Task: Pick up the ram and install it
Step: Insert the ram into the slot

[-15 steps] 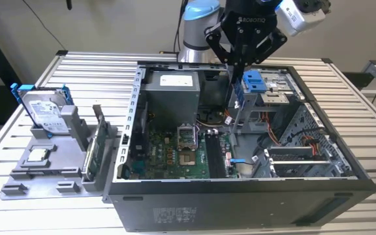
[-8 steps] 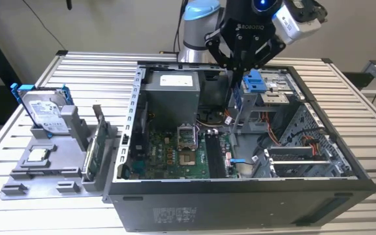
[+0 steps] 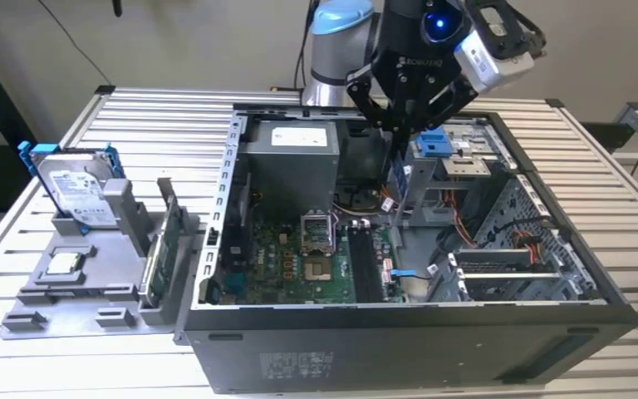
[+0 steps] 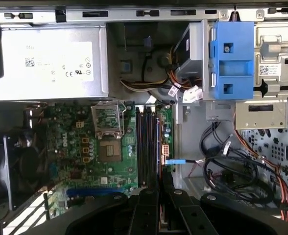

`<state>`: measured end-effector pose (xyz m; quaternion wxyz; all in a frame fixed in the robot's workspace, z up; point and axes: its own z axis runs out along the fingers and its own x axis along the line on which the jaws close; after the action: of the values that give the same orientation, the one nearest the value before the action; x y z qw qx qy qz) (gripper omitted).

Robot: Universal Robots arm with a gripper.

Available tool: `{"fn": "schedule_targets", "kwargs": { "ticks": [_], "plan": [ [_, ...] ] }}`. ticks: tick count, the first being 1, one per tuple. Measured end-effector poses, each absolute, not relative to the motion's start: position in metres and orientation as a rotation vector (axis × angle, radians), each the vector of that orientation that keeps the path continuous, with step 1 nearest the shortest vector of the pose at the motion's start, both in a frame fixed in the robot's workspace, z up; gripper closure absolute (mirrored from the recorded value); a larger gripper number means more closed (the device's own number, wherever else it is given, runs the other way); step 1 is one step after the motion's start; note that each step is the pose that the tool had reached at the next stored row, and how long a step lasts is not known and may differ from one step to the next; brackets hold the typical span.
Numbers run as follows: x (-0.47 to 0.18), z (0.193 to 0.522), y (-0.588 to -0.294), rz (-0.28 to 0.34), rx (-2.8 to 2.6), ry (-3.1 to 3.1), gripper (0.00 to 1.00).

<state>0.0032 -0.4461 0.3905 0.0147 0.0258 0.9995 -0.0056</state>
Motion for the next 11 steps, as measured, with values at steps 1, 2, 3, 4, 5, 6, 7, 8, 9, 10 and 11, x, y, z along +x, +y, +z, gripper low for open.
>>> {"fn": "schedule_targets", "kwargs": {
  "ticks": [1,2,3,4,5,6,7,8,9,10,11],
  "plan": [
    [0.003,0.389,-0.446,-0.018,0.080,3.111,0.86],
    [0.003,0.387,-0.446,-0.018,0.080,3.111,0.86],
    [0.003,0.385,-0.446,-0.018,0.080,3.111,0.86],
    [0.003,0.383,-0.446,-0.018,0.080,3.111,0.86],
    [0.003,0.381,-0.446,-0.018,0.080,3.111,0.86],
    [0.003,0.380,-0.446,-0.018,0.080,3.111,0.86],
    [0.003,0.378,-0.446,-0.019,0.080,3.111,0.86],
    [0.003,0.376,-0.446,-0.019,0.080,3.111,0.86],
    [0.003,0.374,-0.446,-0.019,0.080,3.111,0.86],
    [0.003,0.372,-0.446,-0.019,0.080,3.111,0.86],
    [0.003,0.371,-0.446,-0.019,0.080,3.111,0.86]
  ]
}}
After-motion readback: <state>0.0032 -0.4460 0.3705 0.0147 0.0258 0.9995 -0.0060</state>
